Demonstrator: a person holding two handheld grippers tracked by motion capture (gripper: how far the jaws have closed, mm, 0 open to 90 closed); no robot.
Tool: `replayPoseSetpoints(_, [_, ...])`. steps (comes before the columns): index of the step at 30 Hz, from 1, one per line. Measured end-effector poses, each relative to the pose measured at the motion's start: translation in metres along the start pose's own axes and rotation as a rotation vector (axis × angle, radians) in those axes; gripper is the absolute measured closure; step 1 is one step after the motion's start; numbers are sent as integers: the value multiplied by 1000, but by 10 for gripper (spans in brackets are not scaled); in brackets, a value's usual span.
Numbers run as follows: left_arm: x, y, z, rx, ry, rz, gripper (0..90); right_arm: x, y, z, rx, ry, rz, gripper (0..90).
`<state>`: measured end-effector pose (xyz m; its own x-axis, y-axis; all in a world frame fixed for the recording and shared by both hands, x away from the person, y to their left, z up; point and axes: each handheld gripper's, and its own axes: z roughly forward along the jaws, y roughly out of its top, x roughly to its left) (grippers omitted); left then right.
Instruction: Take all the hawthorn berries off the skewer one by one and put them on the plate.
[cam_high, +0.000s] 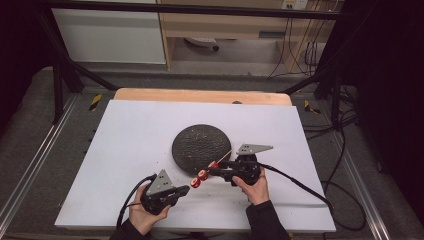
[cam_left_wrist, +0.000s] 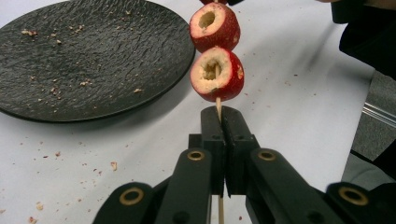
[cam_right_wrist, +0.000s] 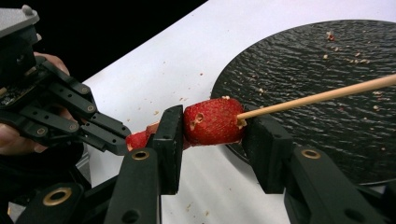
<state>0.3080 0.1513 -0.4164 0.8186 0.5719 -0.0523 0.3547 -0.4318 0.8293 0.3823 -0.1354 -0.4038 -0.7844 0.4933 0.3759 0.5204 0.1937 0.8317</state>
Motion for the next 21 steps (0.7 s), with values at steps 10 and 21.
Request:
replayPoseSetpoints(10, [5,-3,-5,14,15,9,881,-9,9,-4,-15,-34,17,600])
replayPoseSetpoints(21, [12,-7,-11,8,23,9,881,-20,18,-5,-29,-43,36,601])
